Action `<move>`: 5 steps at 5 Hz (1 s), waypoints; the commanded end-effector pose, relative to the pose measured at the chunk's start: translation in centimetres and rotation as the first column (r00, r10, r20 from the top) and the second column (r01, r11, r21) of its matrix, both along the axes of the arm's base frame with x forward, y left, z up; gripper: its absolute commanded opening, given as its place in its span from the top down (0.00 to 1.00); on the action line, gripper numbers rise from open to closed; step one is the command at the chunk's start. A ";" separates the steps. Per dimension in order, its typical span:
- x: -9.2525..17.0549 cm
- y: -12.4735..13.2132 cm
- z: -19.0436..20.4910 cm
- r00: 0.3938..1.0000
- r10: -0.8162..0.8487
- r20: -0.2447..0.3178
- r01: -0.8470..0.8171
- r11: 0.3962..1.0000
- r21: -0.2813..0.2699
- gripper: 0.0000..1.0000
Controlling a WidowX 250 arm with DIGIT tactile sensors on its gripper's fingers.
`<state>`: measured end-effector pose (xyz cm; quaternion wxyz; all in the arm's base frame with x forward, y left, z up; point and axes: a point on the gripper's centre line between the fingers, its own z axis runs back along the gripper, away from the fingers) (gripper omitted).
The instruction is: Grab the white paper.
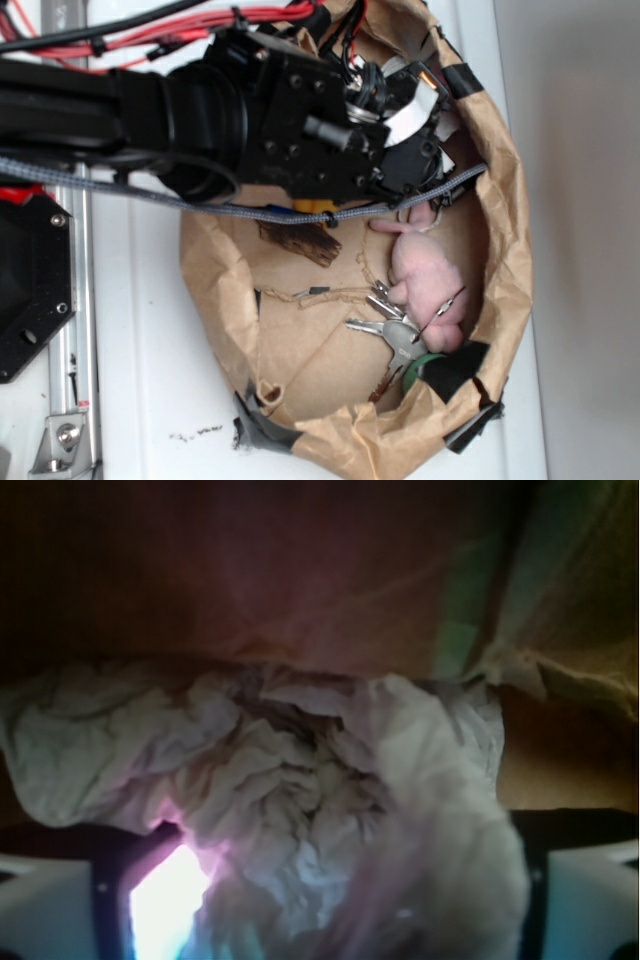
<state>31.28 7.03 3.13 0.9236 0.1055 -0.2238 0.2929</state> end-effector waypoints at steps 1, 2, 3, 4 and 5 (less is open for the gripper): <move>0.7 1.3 3.2 0.999 -0.052 0.004 0.052 0.997 -0.053 1.00; -1.7 -0.6 7.2 0.964 -0.265 -0.008 0.258 0.946 -0.197 1.00; -3.9 -3.0 10.6 0.915 -0.402 -0.038 0.378 0.887 -0.266 1.00; -5.1 -4.7 12.6 0.868 -0.483 -0.116 0.432 0.850 -0.301 1.00; -4.9 -5.2 13.1 0.827 -0.533 -0.179 0.463 0.826 -0.322 1.00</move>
